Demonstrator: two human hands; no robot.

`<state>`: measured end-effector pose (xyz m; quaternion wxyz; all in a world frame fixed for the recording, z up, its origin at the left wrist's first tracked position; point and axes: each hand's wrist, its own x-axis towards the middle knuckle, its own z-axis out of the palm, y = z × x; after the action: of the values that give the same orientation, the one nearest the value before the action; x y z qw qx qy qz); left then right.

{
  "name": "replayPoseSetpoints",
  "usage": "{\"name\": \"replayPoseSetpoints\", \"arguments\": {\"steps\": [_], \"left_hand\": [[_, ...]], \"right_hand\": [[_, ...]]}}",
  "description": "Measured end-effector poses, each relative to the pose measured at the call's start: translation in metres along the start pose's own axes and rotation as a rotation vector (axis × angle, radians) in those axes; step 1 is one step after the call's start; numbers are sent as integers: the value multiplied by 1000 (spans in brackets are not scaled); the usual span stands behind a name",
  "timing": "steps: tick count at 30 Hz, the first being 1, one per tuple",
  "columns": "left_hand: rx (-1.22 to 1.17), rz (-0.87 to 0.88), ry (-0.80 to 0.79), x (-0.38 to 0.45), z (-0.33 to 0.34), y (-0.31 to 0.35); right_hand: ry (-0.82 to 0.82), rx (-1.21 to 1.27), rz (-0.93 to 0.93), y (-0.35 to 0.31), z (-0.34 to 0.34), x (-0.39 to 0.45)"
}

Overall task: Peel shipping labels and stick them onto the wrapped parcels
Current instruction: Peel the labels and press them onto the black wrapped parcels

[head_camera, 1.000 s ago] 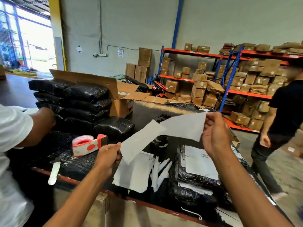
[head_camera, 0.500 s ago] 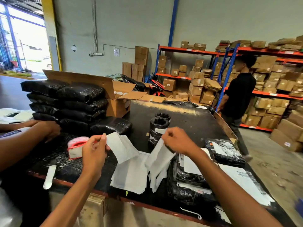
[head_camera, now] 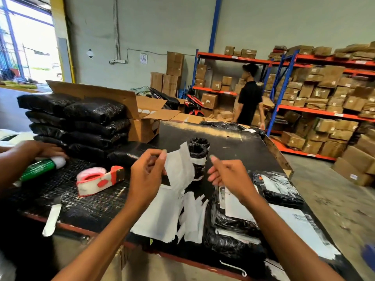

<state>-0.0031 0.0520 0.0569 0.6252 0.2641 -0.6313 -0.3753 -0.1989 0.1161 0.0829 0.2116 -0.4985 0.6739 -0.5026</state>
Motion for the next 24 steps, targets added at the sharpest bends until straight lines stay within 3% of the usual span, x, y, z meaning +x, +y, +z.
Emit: {"name": "replayPoseSetpoints", "arguments": {"steps": [4, 10, 12, 15, 18, 21, 22, 24], "left_hand": [[46, 124, -224, 6, 52, 12], [156, 504, -550, 14, 143, 17], [178, 556, -612, 17, 175, 18], [246, 617, -667, 25, 220, 17], [301, 586, -764, 35, 261, 18], [414, 540, -848, 47, 293, 21], [454, 531, -828, 48, 301, 20], [416, 413, -622, 52, 312, 18]], "right_hand": [[89, 182, 107, -16, -41, -4], [113, 88, 165, -3, -108, 9], [117, 100, 173, 6, -133, 15], [310, 163, 155, 23, -171, 36], [515, 220, 92, 45, -202, 65], [606, 284, 48, 61, -233, 86], [598, 312, 52, 67, -243, 91], [514, 358, 75, 81, -259, 97]]}}
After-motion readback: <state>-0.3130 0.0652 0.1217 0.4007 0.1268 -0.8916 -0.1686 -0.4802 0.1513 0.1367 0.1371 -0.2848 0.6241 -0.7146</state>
